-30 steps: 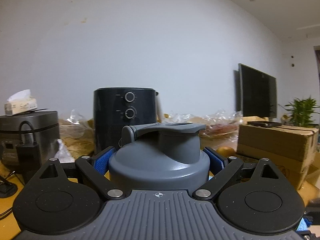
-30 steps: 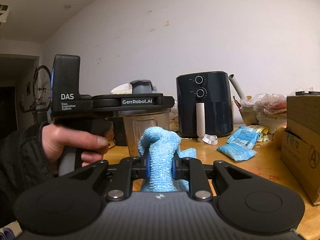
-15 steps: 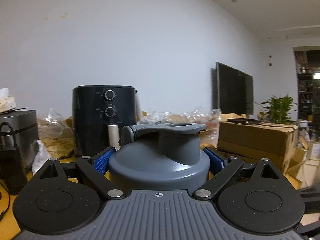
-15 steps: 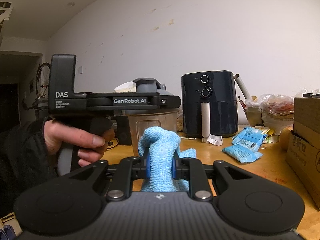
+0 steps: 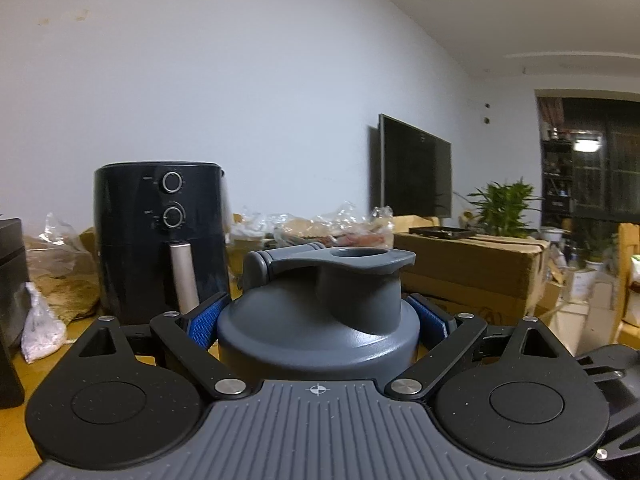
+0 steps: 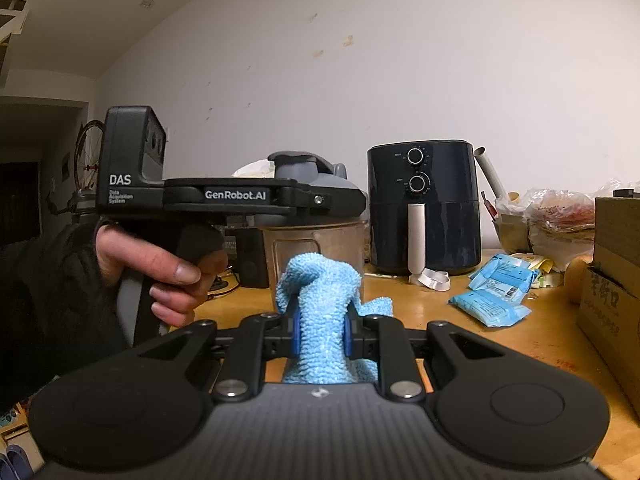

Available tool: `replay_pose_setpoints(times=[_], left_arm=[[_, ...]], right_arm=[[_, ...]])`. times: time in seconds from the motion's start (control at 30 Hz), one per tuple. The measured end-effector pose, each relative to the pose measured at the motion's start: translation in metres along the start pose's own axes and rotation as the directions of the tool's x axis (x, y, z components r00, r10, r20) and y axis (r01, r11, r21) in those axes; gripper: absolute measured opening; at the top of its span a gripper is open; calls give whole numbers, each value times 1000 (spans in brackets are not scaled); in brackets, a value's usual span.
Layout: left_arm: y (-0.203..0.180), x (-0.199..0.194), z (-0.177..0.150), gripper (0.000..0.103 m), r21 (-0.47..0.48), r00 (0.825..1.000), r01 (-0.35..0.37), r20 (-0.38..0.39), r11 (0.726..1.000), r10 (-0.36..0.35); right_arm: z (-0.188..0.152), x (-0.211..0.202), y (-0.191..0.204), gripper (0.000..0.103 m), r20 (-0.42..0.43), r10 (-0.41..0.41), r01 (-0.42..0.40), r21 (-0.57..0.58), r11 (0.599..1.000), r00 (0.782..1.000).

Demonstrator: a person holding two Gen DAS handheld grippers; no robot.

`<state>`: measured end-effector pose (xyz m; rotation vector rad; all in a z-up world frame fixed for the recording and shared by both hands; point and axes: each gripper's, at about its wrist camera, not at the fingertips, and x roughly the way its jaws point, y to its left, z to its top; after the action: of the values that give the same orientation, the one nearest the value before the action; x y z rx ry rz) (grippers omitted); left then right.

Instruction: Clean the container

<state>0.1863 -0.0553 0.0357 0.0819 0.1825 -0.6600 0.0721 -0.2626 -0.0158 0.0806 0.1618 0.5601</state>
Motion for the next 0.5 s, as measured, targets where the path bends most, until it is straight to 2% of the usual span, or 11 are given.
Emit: replay_pose_setpoints(times=[0.5], left_arm=[[4,1,-1,95,2,1000,17,-3,1000,-17]], right_arm=[[1,11,2,18,2,6,-6,-15,1000,1000]])
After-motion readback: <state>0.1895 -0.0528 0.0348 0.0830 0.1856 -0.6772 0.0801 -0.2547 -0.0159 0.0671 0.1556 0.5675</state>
